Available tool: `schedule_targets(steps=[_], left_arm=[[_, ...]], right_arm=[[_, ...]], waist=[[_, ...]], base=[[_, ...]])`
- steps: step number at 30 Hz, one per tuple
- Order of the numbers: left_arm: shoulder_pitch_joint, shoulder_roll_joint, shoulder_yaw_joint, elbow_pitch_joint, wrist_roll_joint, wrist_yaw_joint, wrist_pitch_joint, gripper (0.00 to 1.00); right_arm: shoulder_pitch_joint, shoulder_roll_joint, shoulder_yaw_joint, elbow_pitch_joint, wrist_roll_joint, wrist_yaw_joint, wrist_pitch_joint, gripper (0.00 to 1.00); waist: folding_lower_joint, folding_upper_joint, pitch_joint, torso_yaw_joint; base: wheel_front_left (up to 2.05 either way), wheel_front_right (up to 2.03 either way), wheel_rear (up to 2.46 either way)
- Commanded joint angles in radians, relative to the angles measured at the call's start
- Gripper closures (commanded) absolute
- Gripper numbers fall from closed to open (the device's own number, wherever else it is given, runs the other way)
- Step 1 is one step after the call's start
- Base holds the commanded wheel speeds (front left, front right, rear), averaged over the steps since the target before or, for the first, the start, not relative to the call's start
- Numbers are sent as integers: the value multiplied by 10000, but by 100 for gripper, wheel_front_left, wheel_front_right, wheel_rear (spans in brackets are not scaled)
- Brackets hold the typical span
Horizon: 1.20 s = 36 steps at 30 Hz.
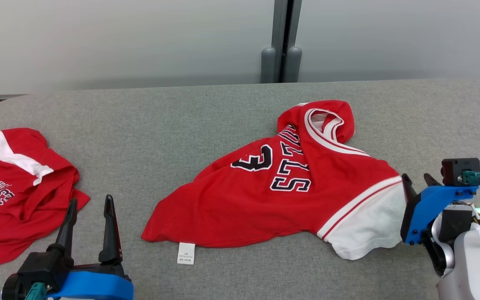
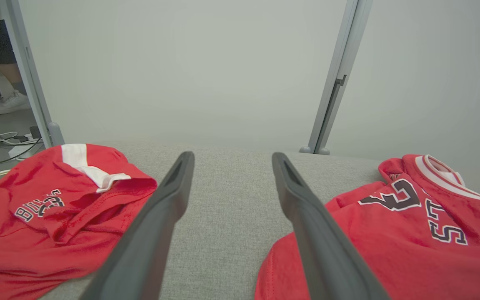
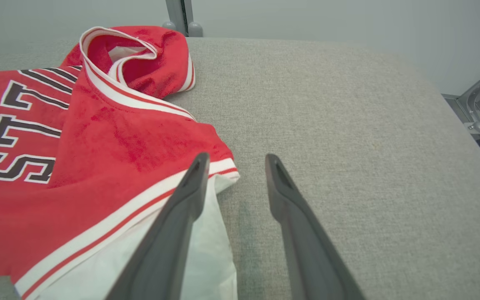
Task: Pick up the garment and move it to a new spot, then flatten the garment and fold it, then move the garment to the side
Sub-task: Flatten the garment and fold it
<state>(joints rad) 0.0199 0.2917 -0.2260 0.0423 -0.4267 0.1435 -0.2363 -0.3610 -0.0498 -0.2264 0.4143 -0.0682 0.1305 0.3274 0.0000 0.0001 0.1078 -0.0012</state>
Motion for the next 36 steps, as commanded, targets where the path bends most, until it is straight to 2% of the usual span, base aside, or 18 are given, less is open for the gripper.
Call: schedule_targets(steps=[1, 14, 26, 36], left_arm=[[87, 44, 12, 37, -39, 46, -25, 0], [575, 131, -29, 288, -176, 147, 92, 0], [1063, 213, -36, 402, -283, 263, 126, 0], [1117, 226, -134, 441, -361, 330, 224, 0]], right_arm=[[267, -17, 76, -139, 168, 5, -180, 0], [2004, -14, 914, -2177, 1278, 5, -2699, 0], [3570, -13, 1336, -3635, 1974, 5, -3004, 0], [3927, -13, 1708, -3830, 2006, 5, -3127, 0]], waist=[[0, -1, -57, -36], [0, -1, -688, -444], [0, -1, -1157, -799], [0, -1, -1180, -845]], base=[[0, 0, 0], [0, 0, 0], [0, 0, 0], [0, 0, 0]])
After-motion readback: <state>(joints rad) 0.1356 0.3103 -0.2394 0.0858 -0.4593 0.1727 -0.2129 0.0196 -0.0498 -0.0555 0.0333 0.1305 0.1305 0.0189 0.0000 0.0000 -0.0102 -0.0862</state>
